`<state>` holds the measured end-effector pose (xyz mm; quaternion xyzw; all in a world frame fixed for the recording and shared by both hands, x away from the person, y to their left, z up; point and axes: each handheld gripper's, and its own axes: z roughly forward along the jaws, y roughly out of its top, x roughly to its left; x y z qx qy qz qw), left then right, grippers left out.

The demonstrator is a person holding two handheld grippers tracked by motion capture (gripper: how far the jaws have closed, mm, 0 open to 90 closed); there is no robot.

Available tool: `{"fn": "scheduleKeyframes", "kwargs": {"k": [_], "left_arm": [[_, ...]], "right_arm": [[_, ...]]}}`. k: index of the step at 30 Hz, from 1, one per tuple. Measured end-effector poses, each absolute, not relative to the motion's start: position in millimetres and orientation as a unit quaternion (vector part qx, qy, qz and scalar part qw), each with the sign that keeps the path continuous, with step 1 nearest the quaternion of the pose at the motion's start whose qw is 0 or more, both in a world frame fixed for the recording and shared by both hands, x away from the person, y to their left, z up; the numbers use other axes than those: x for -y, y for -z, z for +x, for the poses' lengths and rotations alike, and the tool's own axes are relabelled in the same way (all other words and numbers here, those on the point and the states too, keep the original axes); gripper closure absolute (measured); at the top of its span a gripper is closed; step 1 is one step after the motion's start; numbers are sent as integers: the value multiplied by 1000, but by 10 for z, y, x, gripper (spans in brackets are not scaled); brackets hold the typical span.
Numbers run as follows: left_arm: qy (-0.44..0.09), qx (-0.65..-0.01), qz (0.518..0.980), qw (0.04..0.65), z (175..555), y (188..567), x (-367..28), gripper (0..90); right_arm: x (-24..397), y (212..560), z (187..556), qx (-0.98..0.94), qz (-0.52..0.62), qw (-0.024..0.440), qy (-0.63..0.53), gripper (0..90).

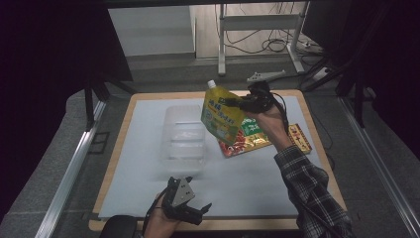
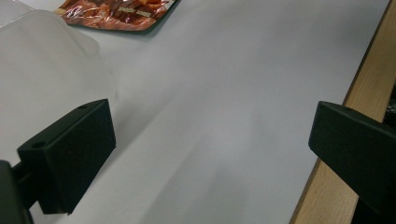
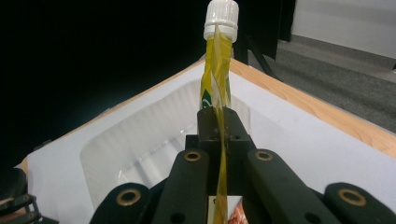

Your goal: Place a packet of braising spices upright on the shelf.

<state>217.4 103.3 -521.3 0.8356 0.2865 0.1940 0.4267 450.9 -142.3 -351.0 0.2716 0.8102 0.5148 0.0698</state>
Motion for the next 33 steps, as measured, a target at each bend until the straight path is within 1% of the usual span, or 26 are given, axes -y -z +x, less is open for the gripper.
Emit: {"fn": "scheduleKeyframes", "kwargs": {"k": [11, 33], "left_arm": [[-195, -283, 836, 427, 2169, 5214, -1021, 3], [-189, -281, 836, 431, 2179, 5217, -1027, 0]], "right_arm": [[1266, 3474, 4689, -809, 263, 62, -522, 885], [815, 3454, 5031, -812, 241, 52, -529, 885]]}}
